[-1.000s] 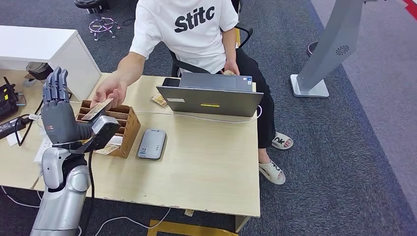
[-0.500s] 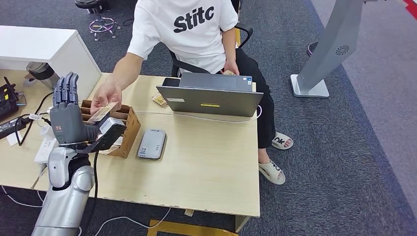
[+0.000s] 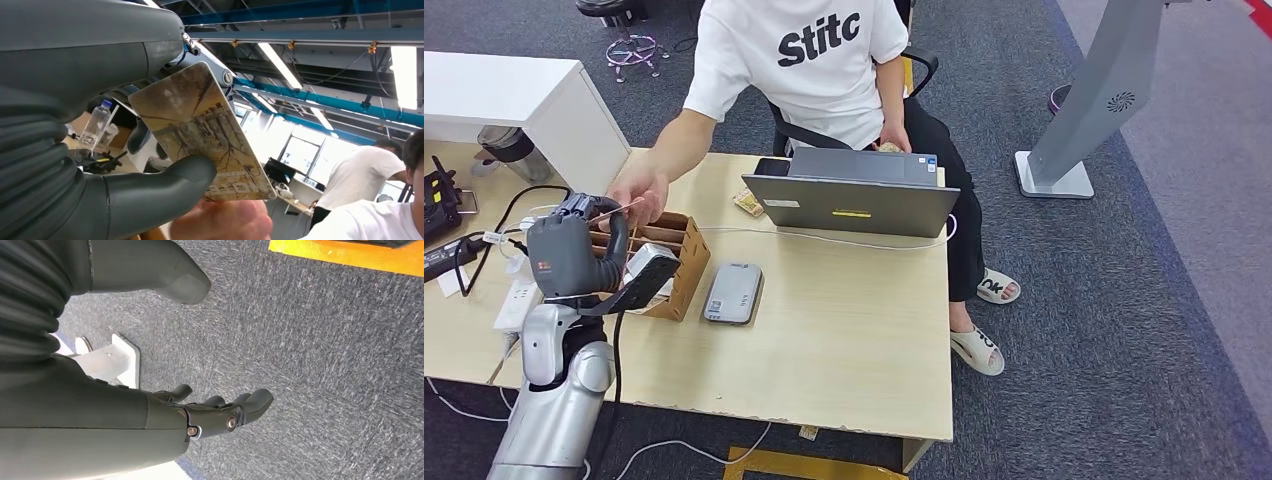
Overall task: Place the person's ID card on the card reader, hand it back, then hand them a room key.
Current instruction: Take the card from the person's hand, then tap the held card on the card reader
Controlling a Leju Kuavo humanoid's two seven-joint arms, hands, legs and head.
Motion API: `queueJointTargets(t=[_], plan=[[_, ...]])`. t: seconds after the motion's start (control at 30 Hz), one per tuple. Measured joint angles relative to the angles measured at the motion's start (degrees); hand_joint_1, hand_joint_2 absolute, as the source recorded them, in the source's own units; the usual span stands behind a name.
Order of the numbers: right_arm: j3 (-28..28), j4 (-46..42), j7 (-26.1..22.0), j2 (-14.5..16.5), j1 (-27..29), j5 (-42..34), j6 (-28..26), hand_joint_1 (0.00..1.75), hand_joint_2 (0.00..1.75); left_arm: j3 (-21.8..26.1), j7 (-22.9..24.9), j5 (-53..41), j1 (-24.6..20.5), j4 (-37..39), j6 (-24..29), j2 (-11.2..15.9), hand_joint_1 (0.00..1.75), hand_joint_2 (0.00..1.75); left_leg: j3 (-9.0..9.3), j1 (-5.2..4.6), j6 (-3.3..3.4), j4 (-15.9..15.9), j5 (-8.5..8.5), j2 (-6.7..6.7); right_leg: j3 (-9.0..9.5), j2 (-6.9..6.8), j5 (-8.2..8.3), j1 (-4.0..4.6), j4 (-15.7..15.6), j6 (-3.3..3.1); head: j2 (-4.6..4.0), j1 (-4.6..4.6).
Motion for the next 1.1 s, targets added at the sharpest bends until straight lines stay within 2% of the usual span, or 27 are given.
queueJointTargets(t=[0.5,0.7,0.87,1.1], plan=[[0.0,0.0,0.1,0.0,-0.1,0.2,0.3,0.0,1.75,-2.0,2.5,-9.9,0.1,0.9,-0.1,1.5,1.75,1.75,0.0,0.0,0.0,0.0,0.0,-0.01,0.0,-0.01,0.0,0.0,0.0,0.0,0.0,0.0],[0.3,0.0,0.2,0.0,-0.2,0.6,0.9,0.0,1.75,-5.1,4.9,-17.3,-0.1,3.7,0.1,1.7,1.75,1.75,0.0,-0.01,0.0,0.0,0.0,-0.01,-0.01,-0.01,0.0,-0.01,0.0,0.0,0.0,0.0],[0.7,0.0,0.6,0.0,-0.4,0.9,1.1,0.0,1.75,-9.3,9.4,-26.7,-0.9,8.1,0.5,2.1,1.75,1.75,0.01,-0.01,0.0,0.0,0.0,0.02,0.0,0.0,0.01,-0.01,0.0,0.0,0.0,0.0],[1.0,0.0,0.7,0.0,-0.4,0.9,1.3,0.0,1.75,-12.6,11.4,-28.0,-1.3,12.9,0.7,2.9,1.75,1.75,0.0,0.0,0.0,0.0,0.0,0.01,-0.01,0.0,0.01,0.0,0.0,-0.01,0.0,0.01]])
